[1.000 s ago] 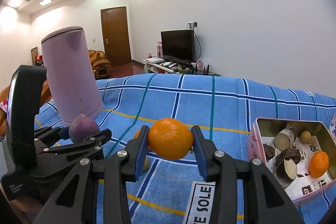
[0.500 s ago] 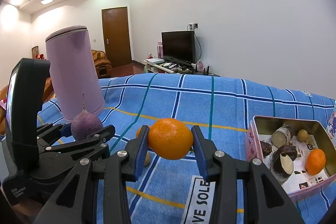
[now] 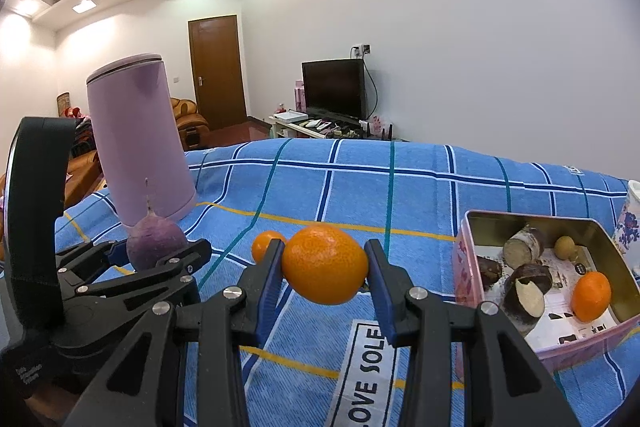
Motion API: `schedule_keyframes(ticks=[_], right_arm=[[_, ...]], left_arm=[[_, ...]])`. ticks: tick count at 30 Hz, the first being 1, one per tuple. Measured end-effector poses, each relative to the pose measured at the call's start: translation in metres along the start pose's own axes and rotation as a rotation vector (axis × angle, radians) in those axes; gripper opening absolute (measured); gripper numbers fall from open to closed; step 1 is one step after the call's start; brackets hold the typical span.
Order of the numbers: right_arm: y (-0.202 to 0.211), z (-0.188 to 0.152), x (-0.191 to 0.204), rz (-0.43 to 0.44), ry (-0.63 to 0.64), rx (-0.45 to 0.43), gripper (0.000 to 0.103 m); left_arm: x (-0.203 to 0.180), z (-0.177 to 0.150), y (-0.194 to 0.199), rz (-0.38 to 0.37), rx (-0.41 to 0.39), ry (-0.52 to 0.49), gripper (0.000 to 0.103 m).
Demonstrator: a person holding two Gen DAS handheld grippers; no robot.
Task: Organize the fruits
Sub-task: 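Lift the mandarin and purple radish off the bedspread with both tools, then carry the mandarin and purple radish over the pink tin with both tools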
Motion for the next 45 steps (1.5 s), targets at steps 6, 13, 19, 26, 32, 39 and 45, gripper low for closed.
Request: schedule_keyframes(ticks=[6,13,19,26,32,39,45], right_arm=[[0.005,-0.001,-0.005,-0.008,-0.003,-0.004,0.043],[0.009,-0.002,-0.015,-0.015,-0.012,-0.005,0.043],[0.016,-0.004,-0.025,-0.027,-0.003,-0.007,0.043],[0.026,-0.007,-0.045,-0.053,0.002,-0.008,0.043],[0.032,-0.008,-0.065,-0.073,-0.018,-0.006,0.043],[0.040,-0.010,-0.085,-0.097,-0.023,-0.010,0.043],[0.045,-0.011,-0.100,-0.116,-0.030,-0.012,0.043]], left_arm=[[-0.006,-0.001,0.005,0.006,-0.013,-0.005,0.056],[-0.016,-0.002,0.014,0.010,-0.039,-0.027,0.056],[-0.032,-0.006,0.021,-0.006,-0.045,-0.046,0.056],[-0.055,-0.010,0.025,-0.036,-0.033,-0.070,0.056],[-0.076,-0.012,0.029,-0.054,-0.033,-0.089,0.056],[-0.095,-0.012,0.033,-0.068,-0.042,-0.097,0.056],[-0.111,-0.012,0.036,-0.081,-0.054,-0.119,0.056]])
Point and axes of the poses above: each gripper's, at about its wrist camera, not at the fingertips, and y roughly against the way its jaws point, x to its left, z to its top, the point moved 10 cm from there along -y, roughly the way its jaws point, and after that the axes turned 2 degrees about z, right-handed, at the moved point
